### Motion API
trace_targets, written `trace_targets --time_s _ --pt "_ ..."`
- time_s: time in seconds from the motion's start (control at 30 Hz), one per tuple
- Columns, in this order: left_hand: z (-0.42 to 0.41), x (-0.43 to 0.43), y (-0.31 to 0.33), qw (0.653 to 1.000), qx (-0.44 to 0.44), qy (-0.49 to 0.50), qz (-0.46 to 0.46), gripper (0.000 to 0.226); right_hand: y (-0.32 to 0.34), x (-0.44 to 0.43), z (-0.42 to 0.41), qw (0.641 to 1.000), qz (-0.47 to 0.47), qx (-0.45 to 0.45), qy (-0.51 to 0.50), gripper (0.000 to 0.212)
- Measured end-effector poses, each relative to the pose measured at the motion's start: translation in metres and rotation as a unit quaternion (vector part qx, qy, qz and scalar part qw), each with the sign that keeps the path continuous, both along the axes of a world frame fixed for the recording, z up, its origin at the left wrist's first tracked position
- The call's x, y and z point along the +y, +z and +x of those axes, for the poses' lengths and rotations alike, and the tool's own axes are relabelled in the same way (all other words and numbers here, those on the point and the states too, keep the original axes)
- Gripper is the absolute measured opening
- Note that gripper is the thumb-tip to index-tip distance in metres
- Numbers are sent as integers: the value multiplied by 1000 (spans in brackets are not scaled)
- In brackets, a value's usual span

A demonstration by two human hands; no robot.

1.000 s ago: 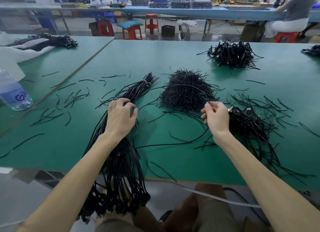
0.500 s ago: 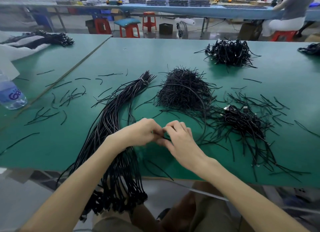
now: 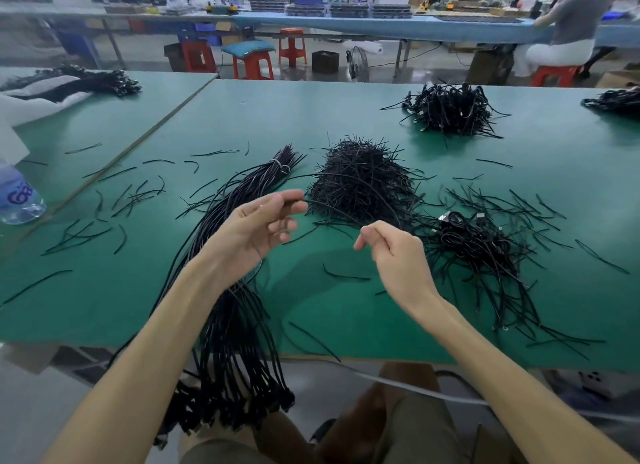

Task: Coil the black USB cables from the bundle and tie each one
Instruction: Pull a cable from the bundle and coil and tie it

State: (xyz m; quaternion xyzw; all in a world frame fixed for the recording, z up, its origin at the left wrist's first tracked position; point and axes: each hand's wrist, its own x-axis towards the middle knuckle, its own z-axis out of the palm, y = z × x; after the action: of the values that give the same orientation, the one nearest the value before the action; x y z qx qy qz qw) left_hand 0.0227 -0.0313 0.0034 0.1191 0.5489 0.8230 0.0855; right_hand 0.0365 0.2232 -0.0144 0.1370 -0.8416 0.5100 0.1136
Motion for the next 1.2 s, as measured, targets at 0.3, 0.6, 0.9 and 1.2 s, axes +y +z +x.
trace_targets --time_s 0.3,0.6,0.9,1.2 --pt "11 44 -4 981 -68 -15 180 47 -26 -10 23 990 62 -27 120 33" --pt "35 40 1 951 91 -95 -281 46 4 22 -10 982 140 -15 124 58" --pt "35 94 -37 969 73 142 -189 31 15 -13 6 994 -74 -9 79 56" --pt "29 92 2 955 -133 59 260 39 1 -30 20 996 -42 32 79 56"
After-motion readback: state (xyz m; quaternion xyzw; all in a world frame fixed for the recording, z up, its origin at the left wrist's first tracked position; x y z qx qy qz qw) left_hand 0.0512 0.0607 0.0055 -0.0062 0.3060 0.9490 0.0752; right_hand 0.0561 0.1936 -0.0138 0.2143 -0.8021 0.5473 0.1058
